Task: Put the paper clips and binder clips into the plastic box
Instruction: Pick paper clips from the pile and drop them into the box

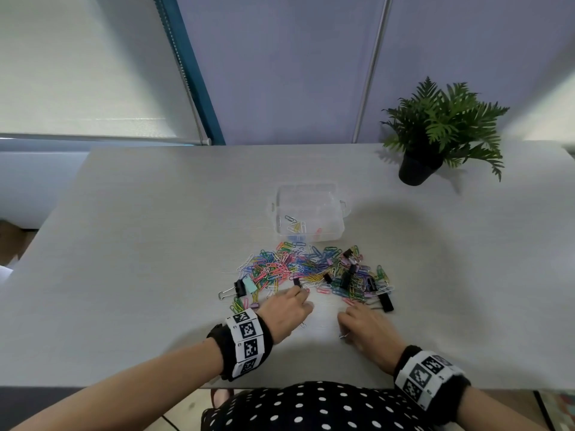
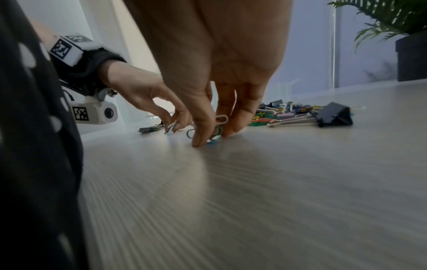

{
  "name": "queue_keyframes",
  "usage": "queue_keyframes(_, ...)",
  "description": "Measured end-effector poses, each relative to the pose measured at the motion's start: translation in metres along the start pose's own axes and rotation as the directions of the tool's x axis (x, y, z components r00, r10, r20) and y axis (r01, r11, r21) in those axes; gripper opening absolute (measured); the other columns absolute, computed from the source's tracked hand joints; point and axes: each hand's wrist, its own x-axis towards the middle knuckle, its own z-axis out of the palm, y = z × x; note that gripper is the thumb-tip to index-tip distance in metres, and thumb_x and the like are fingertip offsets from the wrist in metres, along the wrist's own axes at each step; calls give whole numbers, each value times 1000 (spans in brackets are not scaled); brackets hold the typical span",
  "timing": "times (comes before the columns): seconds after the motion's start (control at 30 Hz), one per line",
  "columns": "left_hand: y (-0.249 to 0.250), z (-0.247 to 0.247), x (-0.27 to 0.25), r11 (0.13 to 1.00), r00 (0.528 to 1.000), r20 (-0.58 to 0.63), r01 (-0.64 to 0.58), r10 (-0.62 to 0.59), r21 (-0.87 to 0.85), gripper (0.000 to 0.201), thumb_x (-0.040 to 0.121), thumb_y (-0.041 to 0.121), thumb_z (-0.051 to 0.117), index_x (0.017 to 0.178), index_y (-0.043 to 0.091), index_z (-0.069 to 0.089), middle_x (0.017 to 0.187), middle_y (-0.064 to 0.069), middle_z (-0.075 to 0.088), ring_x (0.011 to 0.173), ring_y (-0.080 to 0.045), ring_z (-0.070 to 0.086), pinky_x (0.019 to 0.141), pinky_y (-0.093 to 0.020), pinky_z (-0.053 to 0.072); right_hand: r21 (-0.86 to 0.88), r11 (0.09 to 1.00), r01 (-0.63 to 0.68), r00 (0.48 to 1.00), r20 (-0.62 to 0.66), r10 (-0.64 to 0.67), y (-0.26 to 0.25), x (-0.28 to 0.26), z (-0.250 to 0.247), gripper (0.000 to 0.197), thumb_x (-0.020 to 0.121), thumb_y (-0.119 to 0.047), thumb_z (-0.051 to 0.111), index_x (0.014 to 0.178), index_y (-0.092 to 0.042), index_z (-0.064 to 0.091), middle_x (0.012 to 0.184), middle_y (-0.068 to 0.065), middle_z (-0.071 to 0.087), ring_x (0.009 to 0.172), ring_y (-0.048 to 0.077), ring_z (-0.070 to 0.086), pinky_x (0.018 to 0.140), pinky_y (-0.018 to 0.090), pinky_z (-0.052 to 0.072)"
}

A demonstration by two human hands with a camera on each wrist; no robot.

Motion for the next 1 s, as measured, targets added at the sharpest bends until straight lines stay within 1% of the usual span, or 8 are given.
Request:
queue_keyframes(0.13, 1, 5, 0, 997, 998, 31, -50, 48, 64, 46, 85, 5, 52, 128, 2, 38, 143, -21, 32, 135, -32, 26, 110, -42, 30, 80, 997, 9, 999, 34, -12, -4, -1, -4, 13, 78, -7, 54, 86, -16, 50, 92, 6, 55, 86, 24, 50, 63, 31, 30)
queue_keyframes(0.2, 1, 7, 0, 995, 997, 47, -71, 68, 74, 47, 84, 8, 53, 128, 1, 38, 139, -21, 37, 134, -33, 28, 110, -43, 30, 93, 996, 14, 998, 63, -20, -9, -1, -5, 13, 83, -6, 45, 92, -15, 48, 100, 6, 51, 92, 23, 47, 68, 32, 31)
queue_keyframes(0.37, -7, 5, -3, 995, 994, 92, -58, 65, -79, 38, 81, 10, 54, 118, 4, 45, 120, -17, 49, 115, -31, 45, 95, -46, 44, 305, 951, -41, 995, 96, 12, -4, 10, -14, 9, 80, -3, 54, 84, -10, 56, 86, 0, 57, 83, 16, 53, 71, 22, 38)
queue_keyframes(0.5, -29, -14, 1, 862, 997, 48, 80, -64, -501, 24, 86, 10, 52, 110, 8, 54, 112, -11, 57, 104, -26, 55, 89, -30, 45, 615, 769, -176, 984, 124, 126, 9, 29, -43, 25, 74, -4, 68, 63, -23, 55, 68, -12, 60, 64, -2, 56, 61, 5, 42)
queue_keyframes(0.63, -62, -64, 18, 711, 964, -4, 192, -264, -677, 15, 89, 9, 52, 103, 5, 56, 103, -8, 60, 94, -22, 55, 80, -24, 39, 788, 600, -134, 968, -26, 249, 21, 69, -85, 18, 71, 1, 72, 70, -14, 61, 70, 3, 66, 63, 12, 62, 65, 23, 53)
queue_keyframes(0.77, -97, -90, 54, 720, 904, -71, 287, -422, -632, 11, 87, 7, 53, 98, 4, 57, 98, -14, 62, 94, -25, 57, 74, -24, 37, 853, 513, -91, 929, -113, 353, 26, 125, -110, 22, 73, 12, 66, 69, -9, 57, 66, 11, 59, 59, 20, 58, 54, 17, 54)
queue_keyframes(0.87, -113, -87, 75, 734, 880, -48, 364, -473, -574, 22, 88, 7, 52, 107, -1, 57, 110, -20, 64, 106, -31, 59, 85, -32, 43, 801, 579, -153, 890, -143, 433, 29, 157, -110, 16, 74, 9, 64, 76, -6, 60, 65, 9, 58, 56, 17, 56, 49, 12, 51)
queue_keyframes(1.0, -119, -77, 80, 761, 891, -32, 369, -453, -533, 27, 89, 3, 50, 115, 1, 57, 119, -17, 62, 113, -29, 56, 95, -31, 41, 638, 741, -210, 910, -149, 387, 31, 171, -109, 23, 78, 10, 53, 93, -1, 67, 94, 18, 68, 83, 23, 61, 75, 27, 51)
